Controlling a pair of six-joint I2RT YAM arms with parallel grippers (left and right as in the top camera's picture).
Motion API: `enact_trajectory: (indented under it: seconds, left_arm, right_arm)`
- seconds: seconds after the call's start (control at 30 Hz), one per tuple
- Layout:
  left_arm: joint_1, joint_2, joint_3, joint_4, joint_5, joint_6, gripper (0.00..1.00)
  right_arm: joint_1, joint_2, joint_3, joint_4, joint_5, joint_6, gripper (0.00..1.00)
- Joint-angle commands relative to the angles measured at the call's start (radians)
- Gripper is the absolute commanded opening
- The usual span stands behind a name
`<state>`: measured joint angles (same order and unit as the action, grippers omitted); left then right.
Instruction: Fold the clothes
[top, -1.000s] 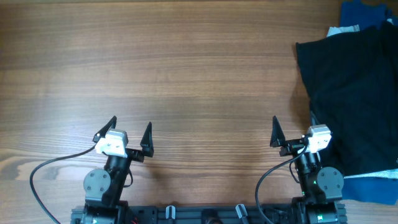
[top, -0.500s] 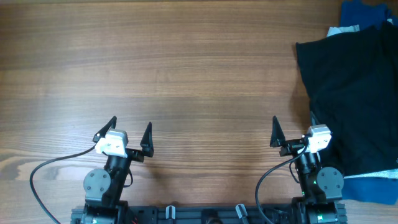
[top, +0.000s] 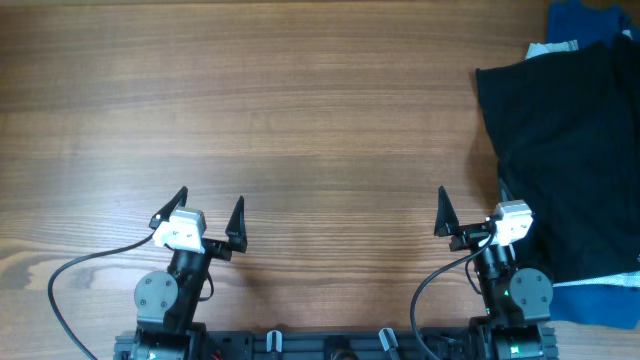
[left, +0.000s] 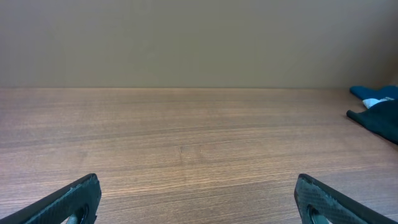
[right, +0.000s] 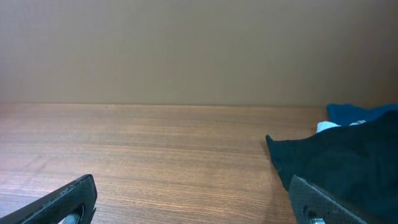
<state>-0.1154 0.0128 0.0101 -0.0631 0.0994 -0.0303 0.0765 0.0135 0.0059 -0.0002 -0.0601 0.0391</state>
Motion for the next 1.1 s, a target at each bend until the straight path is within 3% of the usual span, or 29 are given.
enact_trajectory:
  seconds: [0.0, 0.3, 0.43, 0.63, 0.77, 1.07]
  left_arm:
    - [0.006, -0.005, -0.005, -0.004, 0.015, 0.016, 1.00]
    - [0.006, -0.005, -0.005, -0.002, 0.016, 0.023, 1.00]
    - [0.006, -0.005, -0.005, 0.005, 0.020, 0.014, 1.00]
    - [0.006, -0.004, 0.020, -0.008, 0.023, -0.135, 1.00]
    - [0.006, 0.083, 0.142, -0.082, 0.023, -0.135, 1.00]
    - [0.006, 0.618, 0.572, -0.418, 0.023, -0.135, 1.00]
  right_arm:
    - [-0.006, -0.006, -0.001, 0.003, -0.016, -0.013, 1.00]
    - [-0.006, -0.006, -0.001, 0.003, -0.017, -0.009, 1.00]
    - [-0.006, -0.006, 0.000, 0.004, -0.024, 0.147, 1.00]
    - [-0.006, 0.028, 0.091, -0.107, -0.064, 0.156, 1.00]
    - [-0.006, 0.189, 0.266, -0.237, -0.040, 0.145, 1.00]
    - [-0.006, 0.819, 0.779, -0.745, 0.055, 0.144, 1.00]
